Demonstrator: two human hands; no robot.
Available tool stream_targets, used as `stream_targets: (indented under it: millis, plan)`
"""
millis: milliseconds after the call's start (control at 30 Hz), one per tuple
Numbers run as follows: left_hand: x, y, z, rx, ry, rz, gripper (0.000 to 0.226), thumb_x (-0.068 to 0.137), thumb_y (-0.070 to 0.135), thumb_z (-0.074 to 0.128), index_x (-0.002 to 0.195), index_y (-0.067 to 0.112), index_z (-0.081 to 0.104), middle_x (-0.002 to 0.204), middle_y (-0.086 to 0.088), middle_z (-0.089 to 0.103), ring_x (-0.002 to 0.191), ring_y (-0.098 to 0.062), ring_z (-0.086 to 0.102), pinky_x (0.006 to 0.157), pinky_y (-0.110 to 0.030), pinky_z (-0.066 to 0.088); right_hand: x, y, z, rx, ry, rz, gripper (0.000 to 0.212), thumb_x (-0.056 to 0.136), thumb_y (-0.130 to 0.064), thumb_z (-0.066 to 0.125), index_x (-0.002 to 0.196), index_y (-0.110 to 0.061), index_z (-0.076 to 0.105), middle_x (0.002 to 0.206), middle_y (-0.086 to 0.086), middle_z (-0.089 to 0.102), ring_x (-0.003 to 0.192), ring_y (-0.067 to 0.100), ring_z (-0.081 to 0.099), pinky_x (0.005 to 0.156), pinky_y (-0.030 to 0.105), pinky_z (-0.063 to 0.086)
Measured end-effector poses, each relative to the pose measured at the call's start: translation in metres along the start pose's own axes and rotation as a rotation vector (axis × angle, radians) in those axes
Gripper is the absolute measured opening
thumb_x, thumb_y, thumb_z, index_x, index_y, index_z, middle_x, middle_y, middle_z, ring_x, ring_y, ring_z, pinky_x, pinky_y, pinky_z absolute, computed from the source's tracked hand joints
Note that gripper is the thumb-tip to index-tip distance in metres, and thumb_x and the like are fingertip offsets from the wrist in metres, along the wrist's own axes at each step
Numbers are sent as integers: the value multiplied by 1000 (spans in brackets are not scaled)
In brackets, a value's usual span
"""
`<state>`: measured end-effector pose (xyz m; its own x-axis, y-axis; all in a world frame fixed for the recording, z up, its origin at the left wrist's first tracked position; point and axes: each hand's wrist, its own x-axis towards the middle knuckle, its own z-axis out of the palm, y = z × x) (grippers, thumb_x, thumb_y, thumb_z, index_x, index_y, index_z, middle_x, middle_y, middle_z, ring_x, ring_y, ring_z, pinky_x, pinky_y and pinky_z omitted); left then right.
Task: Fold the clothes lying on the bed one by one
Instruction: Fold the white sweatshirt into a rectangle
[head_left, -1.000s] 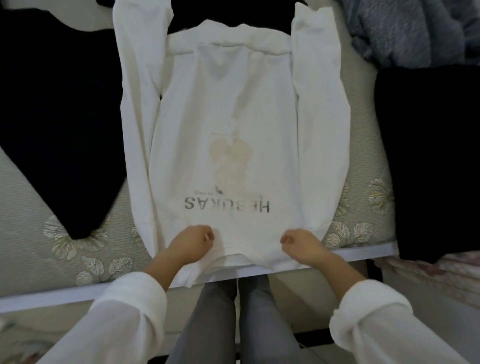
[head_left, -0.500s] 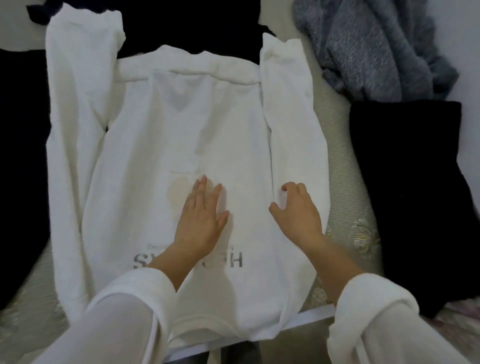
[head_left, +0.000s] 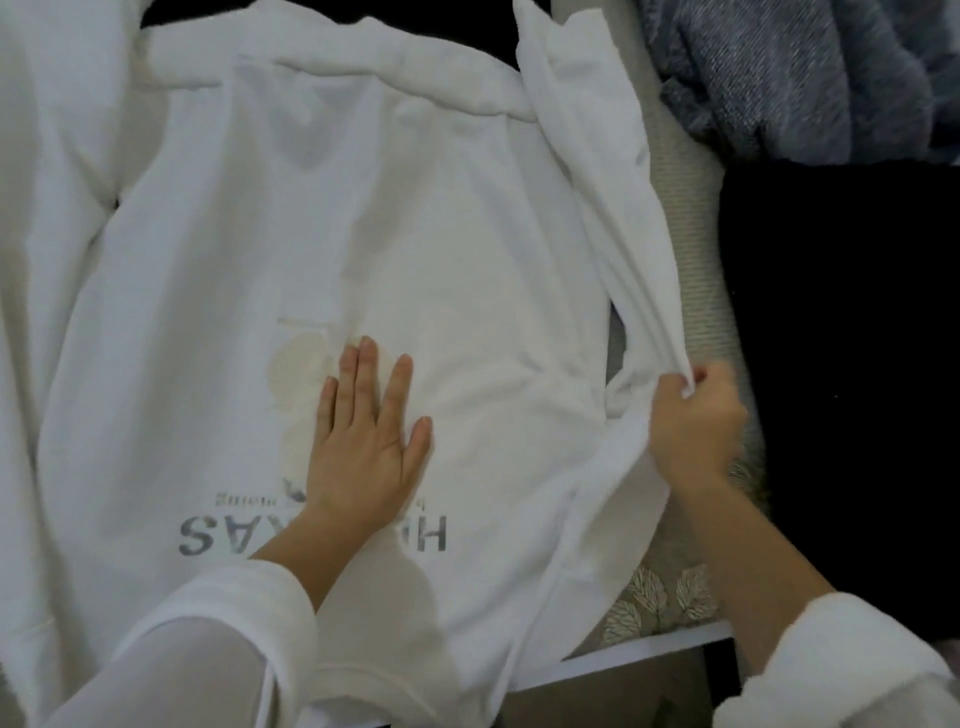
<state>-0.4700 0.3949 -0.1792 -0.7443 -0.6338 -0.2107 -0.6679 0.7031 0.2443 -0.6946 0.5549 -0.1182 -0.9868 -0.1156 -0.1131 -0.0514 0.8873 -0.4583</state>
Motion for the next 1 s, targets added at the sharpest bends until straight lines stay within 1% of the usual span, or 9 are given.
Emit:
stream_targets:
  millis: [133, 267, 400, 467, 533, 667, 800, 900, 1000]
  plan:
    - [0, 3, -2, 0, 12, -4, 67, 93, 48, 25, 152, 15, 20, 158, -19, 10, 148, -28, 3, 118, -39, 0, 4, 24, -14, -88, -1, 121, 20, 92, -10, 46, 109, 0, 45, 97, 16, 50, 93, 36, 54, 71, 35, 37]
    - [1, 4, -3, -3, 14, -14, 67, 93, 47, 26, 152, 15, 20, 158, -18, 11, 148, -28, 3, 118, -39, 1, -3, -1, 0, -275, 2, -331, 46, 75, -8, 57, 120, -3, 49, 126, 17, 48, 112, 34, 43, 91, 45, 32]
    - [1, 3, -3, -3, 7, -17, 67, 93, 47, 26, 152, 17, 18, 159, -17, 10, 148, -26, 2, 118, -38, 0, -2, -32, 29, -365, -384, -717, 57, 88, -31, 29, 140, -12, 43, 148, 12, 40, 138, 29, 34, 110, 45, 26]
    - [1, 3, -3, -4, 5, -18, 67, 93, 48, 25, 152, 18, 16, 159, -16, 8, 148, -26, 1, 119, -38, 0, 10, -30, 39, -548, -460, -741, 64, 92, -45, 13, 152, -22, 21, 159, 7, 20, 147, 24, 14, 116, 43, 12]
    - [2, 3, -2, -5, 2, -19, 68, 93, 48, 25, 153, 18, 14, 159, -15, 7, 148, -26, 1, 119, -37, -1, 24, -26, 39, -640, -409, -651, 62, 97, -49, 18, 153, -24, 14, 160, 7, 14, 147, 27, 12, 117, 41, 6]
    - [0, 2, -1, -6, 5, -24, 68, 93, 48, 24, 153, 19, 13, 160, -15, 5, 148, -26, 0, 119, -38, -2, 38, -40, 22, -493, -193, -690, 47, 88, -26, 39, 128, -6, 50, 131, 17, 52, 119, 34, 46, 96, 38, 31]
    - [0, 2, -1, 4, 5, -19, 68, 93, 48, 24, 153, 18, 13, 160, -15, 4, 148, -26, -2, 119, -38, -3, 52, -45, 1, -513, 44, -626, 55, 77, -16, 66, 128, -12, 46, 130, 16, 47, 116, 28, 33, 87, 41, 23]
    - [1, 3, -2, 10, -1, -20, 68, 93, 48, 24, 153, 18, 14, 159, -16, 4, 148, -26, -2, 119, -37, -4, 68, -42, -8, -414, -71, -295, 26, 90, -33, 57, 104, -10, 59, 117, 9, 50, 119, 29, 36, 94, 43, 25]
    - [2, 2, -2, 14, -36, -18, 68, 93, 49, 23, 153, 19, 12, 159, -16, 3, 148, -25, -3, 118, -35, -8, 65, -54, -21, -12, 43, -289, 24, 94, -31, 48, 76, -16, 47, 80, -3, 46, 100, 27, 47, 88, 37, 30]
